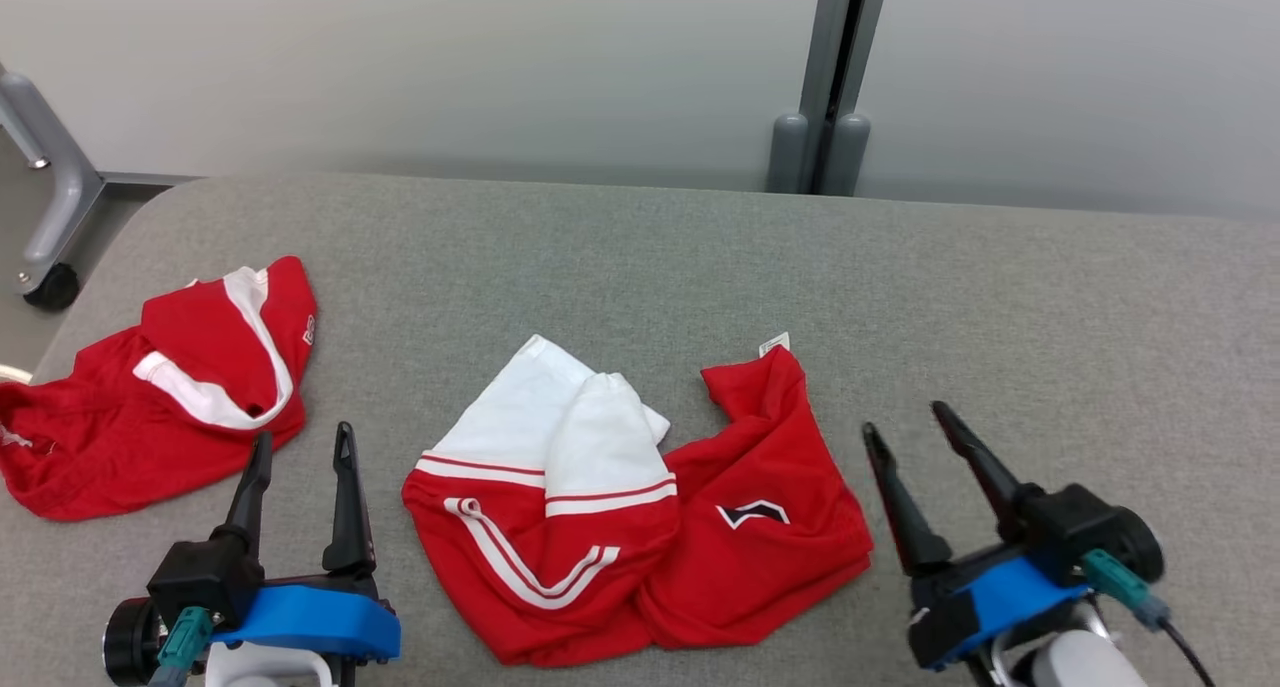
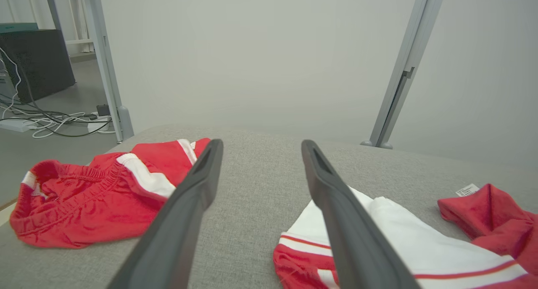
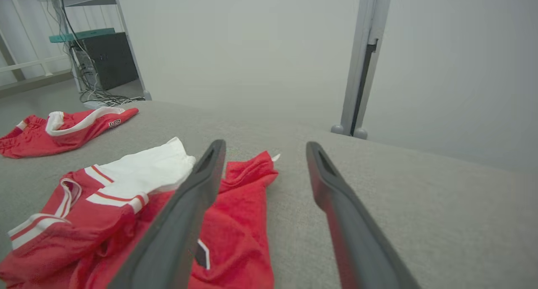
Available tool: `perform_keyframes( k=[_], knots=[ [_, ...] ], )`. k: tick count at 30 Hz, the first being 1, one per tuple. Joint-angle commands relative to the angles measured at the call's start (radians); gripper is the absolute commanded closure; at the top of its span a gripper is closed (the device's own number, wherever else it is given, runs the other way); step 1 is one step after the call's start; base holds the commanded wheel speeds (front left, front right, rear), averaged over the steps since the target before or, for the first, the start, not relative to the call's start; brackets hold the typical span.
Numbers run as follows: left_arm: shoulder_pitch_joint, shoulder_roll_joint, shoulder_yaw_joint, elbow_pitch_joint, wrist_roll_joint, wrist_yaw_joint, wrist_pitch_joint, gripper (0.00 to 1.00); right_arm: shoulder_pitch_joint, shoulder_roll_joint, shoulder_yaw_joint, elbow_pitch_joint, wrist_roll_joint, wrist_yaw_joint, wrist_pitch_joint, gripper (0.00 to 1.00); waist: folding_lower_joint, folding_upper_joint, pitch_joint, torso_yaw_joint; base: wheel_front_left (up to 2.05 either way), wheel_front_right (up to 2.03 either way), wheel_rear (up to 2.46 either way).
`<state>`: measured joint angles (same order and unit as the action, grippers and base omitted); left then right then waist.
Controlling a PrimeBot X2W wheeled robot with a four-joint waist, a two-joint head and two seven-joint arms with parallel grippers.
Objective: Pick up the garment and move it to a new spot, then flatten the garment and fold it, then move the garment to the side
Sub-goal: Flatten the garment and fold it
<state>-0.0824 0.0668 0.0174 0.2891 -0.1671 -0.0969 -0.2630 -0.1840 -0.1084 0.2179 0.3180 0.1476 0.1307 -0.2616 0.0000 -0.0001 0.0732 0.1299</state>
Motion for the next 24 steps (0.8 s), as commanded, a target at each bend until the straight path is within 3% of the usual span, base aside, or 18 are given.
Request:
perform_keyframes(
  k=[1,7,15,24],
  knots=[
    [0.008,0.006,0.002,-0.004,0.004,0.002,-0.003,0.00,0.034,0.001,-0.030,-0.018,-0.014,0.000,-0.005,0.00,0.0000,0.0001,-0.008,-0.010,0.00,0.00,0.00],
    [0.023,0.007,0.000,0.000,0.010,-0.001,-0.003,0.00,0.166,0.032,-0.174,-0.103,-0.059,0.000,0.013,0.00,0.0000,0.0001,-0.020,-0.022,0.00,0.00,0.00],
    [0.027,0.006,-0.012,0.008,0.020,-0.006,-0.003,0.00,0.206,0.056,-0.188,-0.144,-0.063,0.000,0.036,0.00,0.0000,0.0001,-0.030,-0.039,0.00,0.00,0.00],
    [-0.056,0.003,-0.212,0.023,0.064,-0.030,0.034,0.00,0.166,0.058,-0.184,-0.158,-0.071,0.000,0.052,0.00,0.0000,0.0001,-0.032,-0.051,0.00,0.00,0.00]
  ],
)
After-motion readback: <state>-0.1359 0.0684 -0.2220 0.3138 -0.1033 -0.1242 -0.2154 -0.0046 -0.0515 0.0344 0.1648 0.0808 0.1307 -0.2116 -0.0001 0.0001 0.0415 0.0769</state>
